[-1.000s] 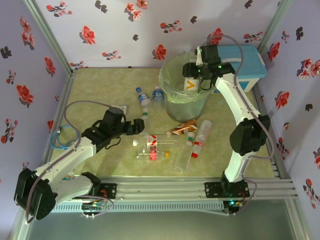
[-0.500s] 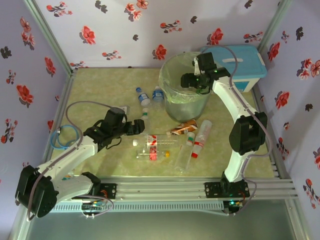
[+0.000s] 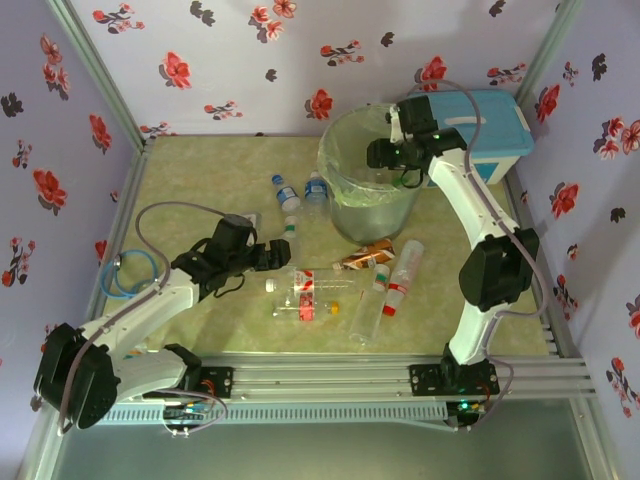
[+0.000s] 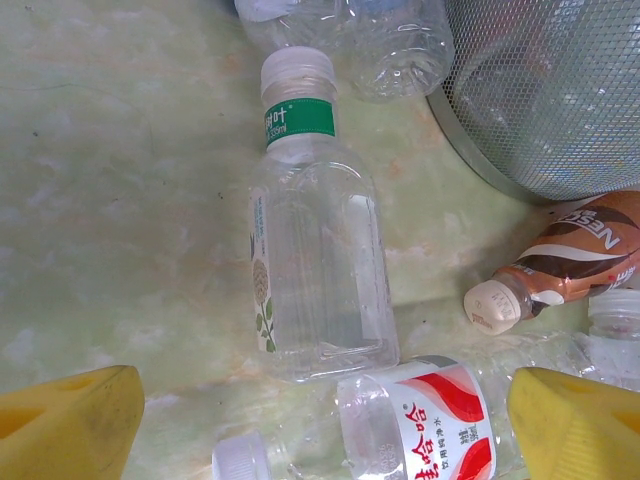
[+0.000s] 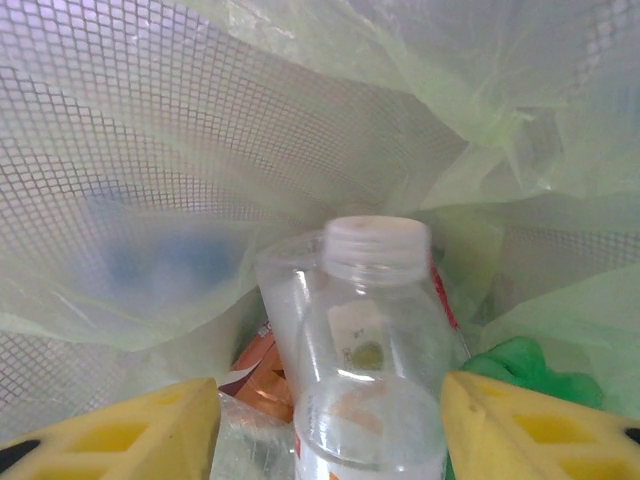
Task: Put the plastic bottles in the bin
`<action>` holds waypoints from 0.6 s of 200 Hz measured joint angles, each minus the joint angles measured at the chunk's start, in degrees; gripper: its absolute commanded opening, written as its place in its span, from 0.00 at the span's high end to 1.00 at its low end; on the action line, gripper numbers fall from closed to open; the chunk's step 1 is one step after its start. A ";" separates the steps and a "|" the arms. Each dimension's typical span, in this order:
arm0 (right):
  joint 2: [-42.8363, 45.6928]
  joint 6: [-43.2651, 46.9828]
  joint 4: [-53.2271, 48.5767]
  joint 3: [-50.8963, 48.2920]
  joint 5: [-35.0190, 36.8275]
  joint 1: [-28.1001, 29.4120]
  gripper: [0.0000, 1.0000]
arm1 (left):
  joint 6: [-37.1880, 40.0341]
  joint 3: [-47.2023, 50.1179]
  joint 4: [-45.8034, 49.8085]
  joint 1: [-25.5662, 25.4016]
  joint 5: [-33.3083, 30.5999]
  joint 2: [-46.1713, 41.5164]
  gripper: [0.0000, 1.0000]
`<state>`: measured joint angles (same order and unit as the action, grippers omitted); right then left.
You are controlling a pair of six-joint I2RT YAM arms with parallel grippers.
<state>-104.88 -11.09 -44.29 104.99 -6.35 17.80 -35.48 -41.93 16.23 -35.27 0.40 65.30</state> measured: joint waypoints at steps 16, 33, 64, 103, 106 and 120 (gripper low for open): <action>-0.57 0.13 -0.44 0.00 -0.26 0.26 0.51 | 0.00 0.00 -0.11 0.00 0.00 0.00 0.06; -1.22 0.07 -0.59 -0.46 -0.50 0.81 0.55 | -0.02 0.00 -0.13 0.00 0.00 0.00 0.06; -1.29 -0.07 -0.24 -4.90 -1.31 1.29 0.57 | -0.20 0.00 -0.15 0.00 -0.02 0.00 0.06; -1.75 -1.09 1.44 -7.28 -1.60 1.16 0.57 | -0.20 0.00 -0.63 -0.11 0.00 0.11 0.07; -1.75 -1.11 1.57 -7.32 -1.60 1.16 0.57 | -0.20 0.00 -0.76 -0.11 0.00 0.17 0.07; -1.75 -1.16 1.73 -7.34 -1.57 1.22 0.58 | -0.20 0.00 -1.11 -0.11 0.00 0.72 0.07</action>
<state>-106.63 -12.25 -42.57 97.65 -7.92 19.03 -35.68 -41.93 15.11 -35.38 0.40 66.02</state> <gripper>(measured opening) 0.426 0.935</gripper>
